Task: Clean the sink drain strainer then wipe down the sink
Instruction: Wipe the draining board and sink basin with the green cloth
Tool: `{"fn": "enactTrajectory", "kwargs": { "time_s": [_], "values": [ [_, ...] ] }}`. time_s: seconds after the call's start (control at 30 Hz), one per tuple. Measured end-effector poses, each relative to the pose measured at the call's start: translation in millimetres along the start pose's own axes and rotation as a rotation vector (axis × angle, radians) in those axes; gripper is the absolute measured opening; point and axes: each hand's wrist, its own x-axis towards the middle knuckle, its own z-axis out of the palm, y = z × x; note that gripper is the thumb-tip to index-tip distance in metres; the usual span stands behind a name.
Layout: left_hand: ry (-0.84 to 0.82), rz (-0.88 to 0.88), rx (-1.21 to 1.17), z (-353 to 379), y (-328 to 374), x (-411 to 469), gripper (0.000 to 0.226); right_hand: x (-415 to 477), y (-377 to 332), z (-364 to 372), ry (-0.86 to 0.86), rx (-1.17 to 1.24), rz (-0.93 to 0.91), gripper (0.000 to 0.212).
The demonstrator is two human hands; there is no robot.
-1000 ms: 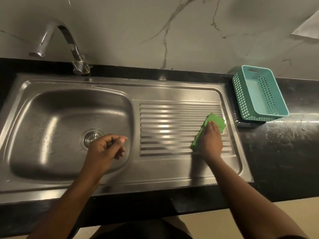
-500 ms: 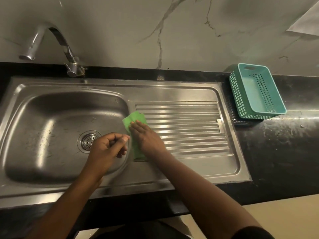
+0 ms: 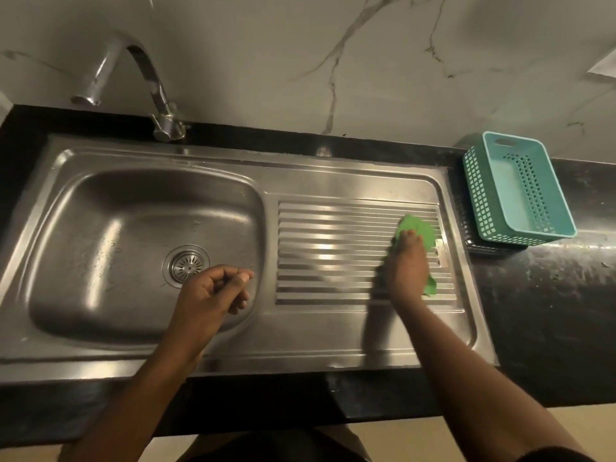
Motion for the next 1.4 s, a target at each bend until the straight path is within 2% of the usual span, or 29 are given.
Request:
{"fn": "enactTrajectory", "kwargs": {
  "time_s": [0.13, 0.27, 0.37, 0.47, 0.53, 0.63, 0.73, 0.83, 0.9, 1.03, 1.1, 1.17, 1.27, 1.33, 1.4],
  "values": [
    [-0.003, 0.0, 0.002, -8, 0, 3, 0.013, -51, -86, 39, -0.108, 0.063, -0.221, 0.056],
    [0.015, 0.017, 0.002, -13, 3, 6, 0.014, -79, -173, 60, -0.249, 0.076, -0.55, 0.059],
    [0.016, 0.032, 0.02, -15, 6, 7, 0.015, -63, -195, 59, -0.362, -0.016, -0.702, 0.062],
    [0.024, 0.027, 0.006, -14, 7, 10, 0.017, -43, -180, 47, -0.384, -0.086, -0.808, 0.058],
    [0.028, 0.034, 0.004, -13, 6, 11, 0.016, -28, -154, 39, -0.344, -0.07, -0.762, 0.057],
    [0.023, 0.04, 0.005, -12, 2, 13, 0.017, -5, -98, 21, -0.234, -0.036, -0.56, 0.05],
    [0.002, 0.03, 0.009, -9, 0, 14, 0.021, 29, -21, -8, -0.134, -0.128, -0.337, 0.046],
    [-0.03, 0.037, 0.016, -8, 0, 13, 0.023, 57, 40, -41, -0.079, -0.195, -0.094, 0.026],
    [-0.027, 0.038, 0.011, -7, 0, 13, 0.019, 62, 43, -47, -0.054, -0.198, -0.015, 0.013],
    [-0.026, 0.022, 0.002, -5, 1, 14, 0.016, 31, -13, -15, 0.019, -0.079, 0.045, 0.022],
    [-0.029, 0.013, 0.005, -4, 2, 15, 0.015, -2, -54, 3, -0.007, -0.01, -0.054, 0.022],
    [-0.034, 0.001, 0.0, 0, 2, 17, 0.014, -37, -99, 20, -0.098, 0.101, -0.227, 0.025],
    [-0.039, 0.005, 0.003, 9, 7, 20, 0.015, -73, -152, 41, -0.295, 0.1, -0.542, 0.05],
    [-0.05, 0.02, 0.026, 15, 13, 21, 0.016, -72, -163, 42, -0.342, 0.082, -0.711, 0.058],
    [-0.056, 0.031, 0.039, 19, 17, 22, 0.015, -56, -150, 38, -0.36, 0.049, -0.812, 0.057]
  ]
}}
